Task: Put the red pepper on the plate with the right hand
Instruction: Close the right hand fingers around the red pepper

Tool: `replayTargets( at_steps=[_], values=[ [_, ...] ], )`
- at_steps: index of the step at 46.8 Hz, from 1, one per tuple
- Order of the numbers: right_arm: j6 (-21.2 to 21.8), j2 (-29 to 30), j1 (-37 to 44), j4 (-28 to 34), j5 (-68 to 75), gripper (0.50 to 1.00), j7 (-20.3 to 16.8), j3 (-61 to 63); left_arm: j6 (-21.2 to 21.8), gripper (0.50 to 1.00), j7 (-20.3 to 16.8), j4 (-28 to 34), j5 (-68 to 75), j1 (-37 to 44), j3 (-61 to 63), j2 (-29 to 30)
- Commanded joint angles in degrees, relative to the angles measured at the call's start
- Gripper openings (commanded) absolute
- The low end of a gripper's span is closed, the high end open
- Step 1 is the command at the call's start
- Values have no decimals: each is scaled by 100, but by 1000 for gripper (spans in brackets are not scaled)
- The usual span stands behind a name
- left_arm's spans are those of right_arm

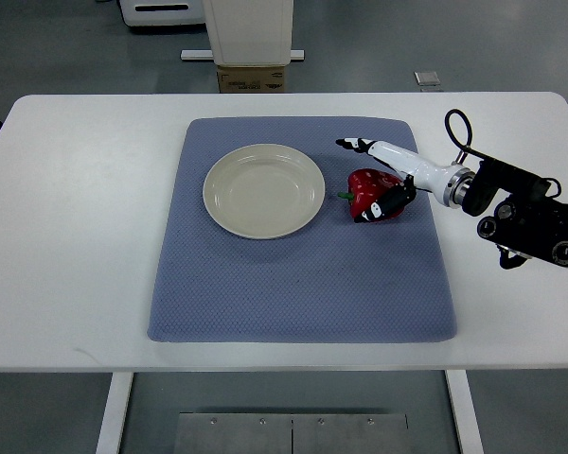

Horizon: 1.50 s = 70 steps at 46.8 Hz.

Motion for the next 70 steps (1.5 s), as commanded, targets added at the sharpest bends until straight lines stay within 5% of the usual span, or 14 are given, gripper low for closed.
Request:
replayTargets(
  at_steps=[1, 10, 36, 46, 51, 56, 70],
  values=[
    [0, 8, -2, -23, -2, 985, -1, -66, -1, 1000, 6, 0, 0, 0, 0, 0],
    [-9, 17, -20, -207, -2, 981, -1, -101, -1, 1000, -2, 0, 0, 0, 0, 0],
    [0, 43, -108, -269, -54, 866, 17, -101, -1, 1000, 6, 0, 0, 0, 0, 0],
    [0, 52, -99, -278, -54, 761, 17, -92, -1, 1000, -2, 0, 0, 0, 0, 0],
    [0, 61, -99, -322, -54, 661, 25, -92, -1, 1000, -2, 0, 0, 0, 0, 0],
    [0, 70, -108, -339, -46, 504, 25, -75, -1, 1000, 6, 0, 0, 0, 0, 0],
    [-18, 61, -64, -375, -46, 500, 17, 66, -1, 1000, -2, 0, 0, 0, 0, 0]
  ],
)
